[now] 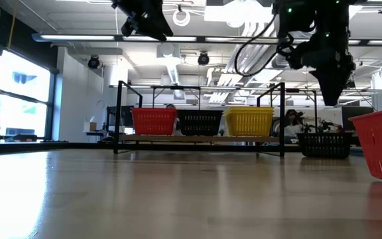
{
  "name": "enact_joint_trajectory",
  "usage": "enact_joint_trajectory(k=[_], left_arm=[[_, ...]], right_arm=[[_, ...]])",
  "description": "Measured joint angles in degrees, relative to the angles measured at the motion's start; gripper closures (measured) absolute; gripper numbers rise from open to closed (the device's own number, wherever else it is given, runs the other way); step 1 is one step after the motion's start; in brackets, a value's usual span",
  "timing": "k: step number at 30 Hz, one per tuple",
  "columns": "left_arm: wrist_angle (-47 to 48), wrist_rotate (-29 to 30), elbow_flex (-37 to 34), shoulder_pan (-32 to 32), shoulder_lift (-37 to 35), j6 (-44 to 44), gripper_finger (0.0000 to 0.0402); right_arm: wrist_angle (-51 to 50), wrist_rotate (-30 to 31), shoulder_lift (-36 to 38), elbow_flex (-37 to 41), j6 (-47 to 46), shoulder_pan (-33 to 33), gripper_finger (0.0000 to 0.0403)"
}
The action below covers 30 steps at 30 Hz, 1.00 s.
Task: Stack baskets on shelf by color
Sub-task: Stack the black bin on the black bins on the shelf
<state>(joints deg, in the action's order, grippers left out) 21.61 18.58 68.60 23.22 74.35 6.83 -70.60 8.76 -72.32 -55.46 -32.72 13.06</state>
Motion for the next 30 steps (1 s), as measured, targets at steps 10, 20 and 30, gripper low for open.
enact_joint_trajectory(k=[10,20,30], left_arm=[[3.1,-0.4,0.0,0.0,0.0,0.0,0.0255],[3.0,-0.4,0.0,0.0,0.0,0.0,0.0255],[2.4,-0.4,0.0,0.0,0.0,0.4,0.0255]], right_arm=[[-0.6,-1.2,-6.5,0.0,-2.0,0.0,0.0295],[-0.5,4.8,-9.1,0.0,-0.7,-1.6,0.0295],[4.7,5.1,-8.6,6.5,1.5,-1.9,0.0295]])
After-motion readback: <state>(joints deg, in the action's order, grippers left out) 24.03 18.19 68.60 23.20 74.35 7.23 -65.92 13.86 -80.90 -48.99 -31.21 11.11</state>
